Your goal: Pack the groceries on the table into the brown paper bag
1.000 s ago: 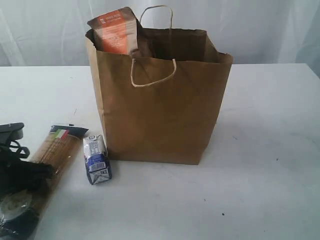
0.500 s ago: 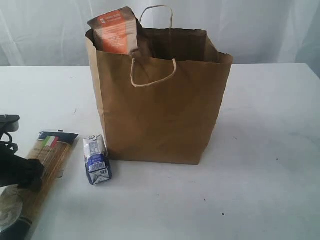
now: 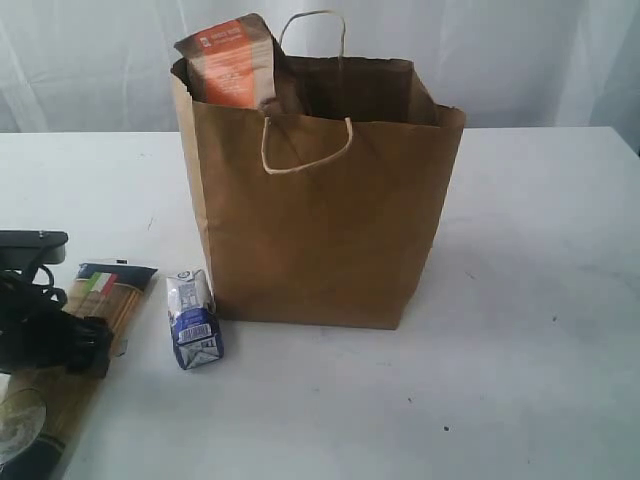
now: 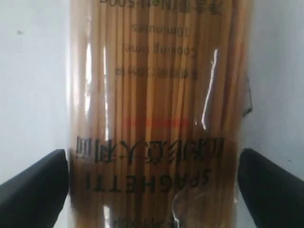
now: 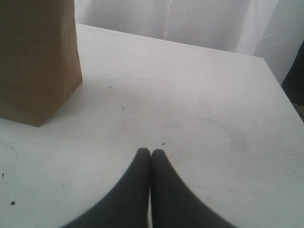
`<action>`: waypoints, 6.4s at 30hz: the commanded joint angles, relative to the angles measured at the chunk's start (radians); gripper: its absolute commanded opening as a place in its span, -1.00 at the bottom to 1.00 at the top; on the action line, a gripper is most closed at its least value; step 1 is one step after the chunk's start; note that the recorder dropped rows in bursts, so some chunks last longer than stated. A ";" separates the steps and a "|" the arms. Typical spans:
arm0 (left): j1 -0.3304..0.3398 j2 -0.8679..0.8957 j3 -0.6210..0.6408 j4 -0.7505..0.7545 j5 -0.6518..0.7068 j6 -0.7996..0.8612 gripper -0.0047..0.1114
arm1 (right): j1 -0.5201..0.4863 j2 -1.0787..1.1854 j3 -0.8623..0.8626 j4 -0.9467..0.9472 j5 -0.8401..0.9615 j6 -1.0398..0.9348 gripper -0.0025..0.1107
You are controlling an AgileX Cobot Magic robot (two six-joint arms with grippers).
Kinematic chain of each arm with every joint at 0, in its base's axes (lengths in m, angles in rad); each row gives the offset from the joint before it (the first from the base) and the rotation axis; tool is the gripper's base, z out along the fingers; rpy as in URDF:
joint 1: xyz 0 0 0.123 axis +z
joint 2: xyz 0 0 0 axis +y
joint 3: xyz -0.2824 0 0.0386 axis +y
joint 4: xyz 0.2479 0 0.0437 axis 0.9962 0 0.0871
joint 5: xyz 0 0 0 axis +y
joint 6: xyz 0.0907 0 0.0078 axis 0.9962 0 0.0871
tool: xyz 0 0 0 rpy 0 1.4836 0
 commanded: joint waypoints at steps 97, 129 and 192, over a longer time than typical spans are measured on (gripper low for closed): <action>-0.388 0.025 -0.536 0.579 -1.468 -0.367 -0.92 | -0.004 -0.006 0.005 -0.002 -0.002 0.003 -0.96; -0.418 0.191 -0.628 0.570 -1.451 -0.361 -0.92 | -0.004 -0.006 0.005 -0.002 -0.002 0.003 -0.96; -0.391 0.070 -0.414 0.511 -1.446 -0.393 0.10 | -0.004 -0.006 0.005 -0.002 -0.002 0.003 -0.96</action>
